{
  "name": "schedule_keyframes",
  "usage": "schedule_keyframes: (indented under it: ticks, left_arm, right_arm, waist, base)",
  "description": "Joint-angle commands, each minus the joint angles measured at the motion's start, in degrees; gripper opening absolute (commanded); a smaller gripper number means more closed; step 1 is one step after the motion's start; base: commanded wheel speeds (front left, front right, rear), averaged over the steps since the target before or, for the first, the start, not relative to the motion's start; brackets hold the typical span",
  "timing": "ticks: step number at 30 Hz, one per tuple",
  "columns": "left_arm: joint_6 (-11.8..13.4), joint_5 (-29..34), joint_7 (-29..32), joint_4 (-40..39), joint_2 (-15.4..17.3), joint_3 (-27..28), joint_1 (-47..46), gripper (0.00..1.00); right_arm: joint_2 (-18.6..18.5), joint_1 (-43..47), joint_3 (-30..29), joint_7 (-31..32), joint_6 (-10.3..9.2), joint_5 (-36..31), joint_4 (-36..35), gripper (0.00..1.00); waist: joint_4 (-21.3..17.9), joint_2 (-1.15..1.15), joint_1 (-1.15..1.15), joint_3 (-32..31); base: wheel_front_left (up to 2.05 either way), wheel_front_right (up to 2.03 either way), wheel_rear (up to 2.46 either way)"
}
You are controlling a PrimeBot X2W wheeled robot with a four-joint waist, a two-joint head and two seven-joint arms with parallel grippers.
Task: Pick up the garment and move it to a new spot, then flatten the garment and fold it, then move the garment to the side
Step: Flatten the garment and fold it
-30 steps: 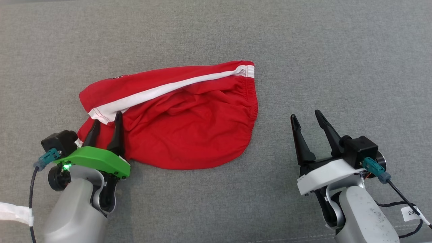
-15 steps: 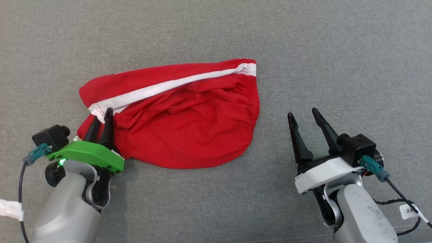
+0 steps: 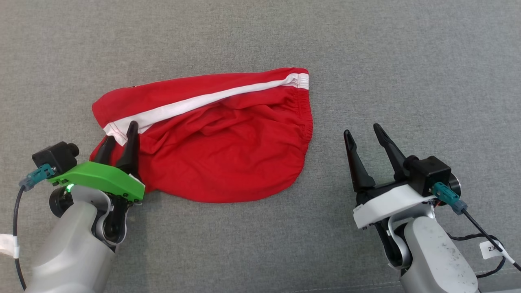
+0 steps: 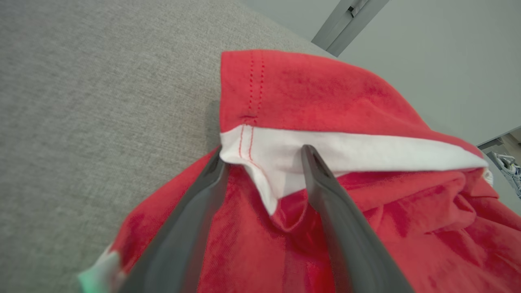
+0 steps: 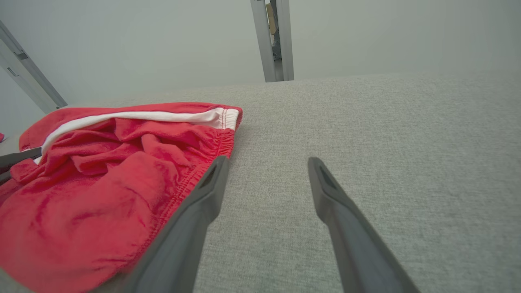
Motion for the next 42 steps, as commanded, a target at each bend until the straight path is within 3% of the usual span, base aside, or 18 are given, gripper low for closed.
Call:
schedule_keyframes:
  ticks: [1, 2, 6, 12, 23, 31, 39, 42]
  left_arm:
    - [-0.19, -0.68, 0.05, 0.54, 0.46, -0.39, -0.84, 0.17]
    - [-0.19, -1.15, 0.05, 0.82, 0.46, -0.65, -1.02, 0.00]
    - [-0.19, -1.18, 0.06, 1.19, 0.87, -1.46, -1.79, 0.00]
    - [-0.19, 2.55, 0.05, -2.29, 0.06, 1.92, -1.64, 0.00]
    - [-0.19, 7.63, 0.04, -7.13, -1.82, 0.04, -1.24, 0.00]
    - [-0.20, 8.81, 0.04, -7.60, -2.56, -0.48, -2.61, 0.00]
    - [-0.20, 9.28, 0.04, -7.44, -2.21, -0.31, -3.01, 0.00]
    - [-0.20, 9.39, 0.04, -7.31, -2.17, -0.10, -2.90, 0.00]
  right_arm:
    - [-0.12, -0.66, -0.04, -0.17, -0.08, -0.10, -0.15, 1.00]
    - [-0.13, -0.74, -0.10, -0.17, -0.08, -0.14, -0.22, 1.00]
    - [-0.13, -1.37, -0.68, -0.17, -0.08, 0.00, -0.08, 1.00]
    - [-0.09, -5.14, 0.04, -0.17, -0.08, 2.67, 2.00, 1.00]
    - [-0.18, -18.97, 6.64, -0.17, -0.08, 23.07, 16.79, 1.00]
    - [-1.33, -24.51, 6.88, -0.15, -0.05, 25.55, 24.67, 1.00]
    - [-1.98, -25.30, 9.39, -0.03, -0.03, 25.95, 25.34, 1.00]
    - [-2.09, -24.70, 9.70, -0.03, -0.03, 25.67, 24.52, 0.93]
  waist:
    - [-0.05, 0.00, 0.00, 0.09]
    - [-0.07, 0.00, 0.00, 0.22]
    - [0.22, 0.00, 0.00, 0.76]
    - [2.55, 0.00, 0.00, 1.74]
    - [7.71, 0.00, 0.00, 4.27]
    - [8.81, 0.00, 0.00, 5.93]
    - [8.49, 0.00, 0.00, 6.40]
    - [8.27, 0.00, 0.00, 6.36]
  base:
    - [0.00, 0.00, 0.00]
    - [0.00, 0.00, 0.00]
    - [0.00, 0.00, 0.00]
    - [0.00, 0.00, 0.00]
    - [0.00, 0.00, 0.00]
    - [0.00, 0.00, 0.00]
    - [0.00, 0.00, 0.00]
    - [0.00, 0.00, 0.00]
